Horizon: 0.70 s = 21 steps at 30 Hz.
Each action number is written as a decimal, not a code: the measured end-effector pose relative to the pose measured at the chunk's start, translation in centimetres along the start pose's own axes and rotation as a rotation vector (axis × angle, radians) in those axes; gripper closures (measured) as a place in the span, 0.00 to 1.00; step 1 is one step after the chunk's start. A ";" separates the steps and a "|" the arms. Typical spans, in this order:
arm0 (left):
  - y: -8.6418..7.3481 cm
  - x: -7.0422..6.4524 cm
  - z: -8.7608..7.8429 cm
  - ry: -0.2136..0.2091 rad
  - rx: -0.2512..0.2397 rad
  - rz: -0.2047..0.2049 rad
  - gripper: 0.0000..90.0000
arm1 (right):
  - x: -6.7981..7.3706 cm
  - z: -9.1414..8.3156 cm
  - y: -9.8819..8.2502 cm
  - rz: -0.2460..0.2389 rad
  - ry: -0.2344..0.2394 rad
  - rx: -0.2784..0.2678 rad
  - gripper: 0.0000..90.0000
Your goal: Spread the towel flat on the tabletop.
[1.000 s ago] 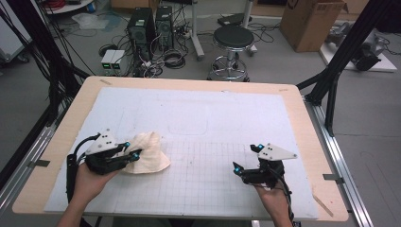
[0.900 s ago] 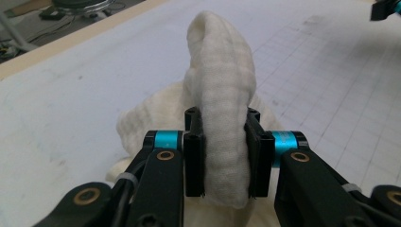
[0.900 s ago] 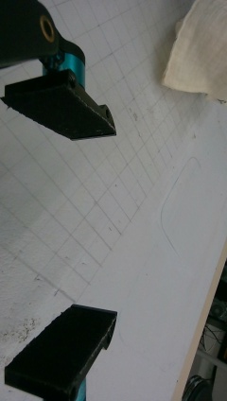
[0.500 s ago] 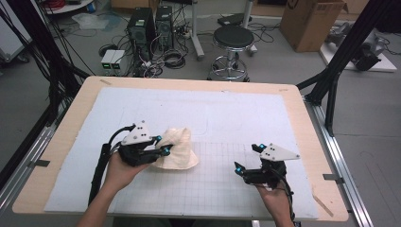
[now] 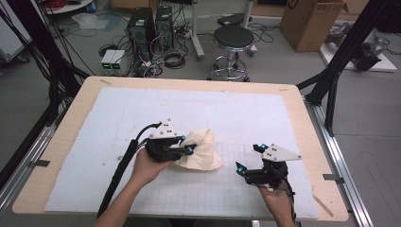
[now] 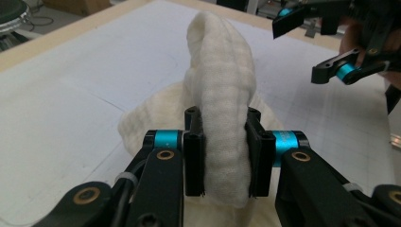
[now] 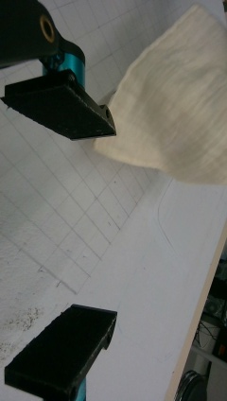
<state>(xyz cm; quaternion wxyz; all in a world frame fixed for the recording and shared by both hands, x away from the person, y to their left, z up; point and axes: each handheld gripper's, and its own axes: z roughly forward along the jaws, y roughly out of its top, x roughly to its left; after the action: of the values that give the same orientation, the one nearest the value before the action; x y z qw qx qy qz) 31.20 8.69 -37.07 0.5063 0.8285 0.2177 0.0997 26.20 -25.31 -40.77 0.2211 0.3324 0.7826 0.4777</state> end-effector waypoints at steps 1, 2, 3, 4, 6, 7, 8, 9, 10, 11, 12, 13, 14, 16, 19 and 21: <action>-0.2 0.1 0.5 0.000 0.019 0.001 0.81 | 0.0 0.0 0.0 -0.003 0.000 0.004 0.12; -0.4 0.1 1.0 -0.001 0.034 -0.002 0.81 | 0.1 0.0 0.0 -0.006 0.000 0.006 0.12; -0.6 0.1 1.4 0.006 0.055 0.004 0.81 | 0.1 0.1 0.0 -0.003 0.002 0.008 0.12; -0.9 0.2 1.8 0.010 0.070 0.007 0.80 | 0.2 0.1 0.0 -0.007 -0.001 0.010 0.12; -1.3 0.3 2.4 0.020 0.095 0.001 0.80 | 0.2 0.1 0.0 -0.008 0.004 0.014 0.12; -1.5 0.3 2.6 0.026 0.097 0.001 0.80 | 0.2 0.2 0.0 -0.017 0.001 0.013 0.12; -1.9 0.5 2.9 0.032 0.102 -0.006 0.80 | 0.3 0.3 0.0 -0.018 0.006 0.019 0.12; -2.2 0.6 3.1 0.036 0.113 -0.018 0.80 | 0.3 0.3 0.0 -0.018 0.006 0.019 0.12; -2.5 0.8 3.3 0.038 0.131 -0.024 0.80 | 0.4 0.3 -0.1 -0.016 0.009 0.022 0.12; -2.7 0.9 3.5 0.044 0.149 -0.023 0.79 | 0.4 0.4 -0.1 -0.019 0.015 0.024 0.12; -2.9 0.9 3.7 0.051 0.162 -0.018 0.79 | 0.4 0.4 -0.1 -0.019 0.015 0.024 0.12; -3.0 0.9 3.8 0.054 0.171 -0.010 0.79 | 0.5 0.5 -0.1 -0.019 0.021 0.034 0.12; -3.1 0.9 3.8 0.057 0.171 -0.010 0.79 | 0.6 0.6 -0.1 -0.025 0.022 0.041 0.12; -3.2 1.0 3.9 0.065 0.165 -0.019 0.79 | 0.6 0.7 -0.2 -0.031 0.023 0.043 0.12; -3.3 1.2 3.6 0.070 0.159 -0.025 0.75 | 0.7 1.0 -0.2 -0.031 0.038 0.058 0.12; -3.1 1.3 3.1 0.069 0.129 -0.027 0.70 | 0.8 1.1 -0.2 -0.029 0.046 0.061 0.12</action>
<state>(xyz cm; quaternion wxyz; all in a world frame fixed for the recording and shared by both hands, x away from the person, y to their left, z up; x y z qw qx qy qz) 32.78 8.03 -41.34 0.4453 0.8524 0.2521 0.1073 26.33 -24.10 -41.45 0.1999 0.3164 0.8065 0.4576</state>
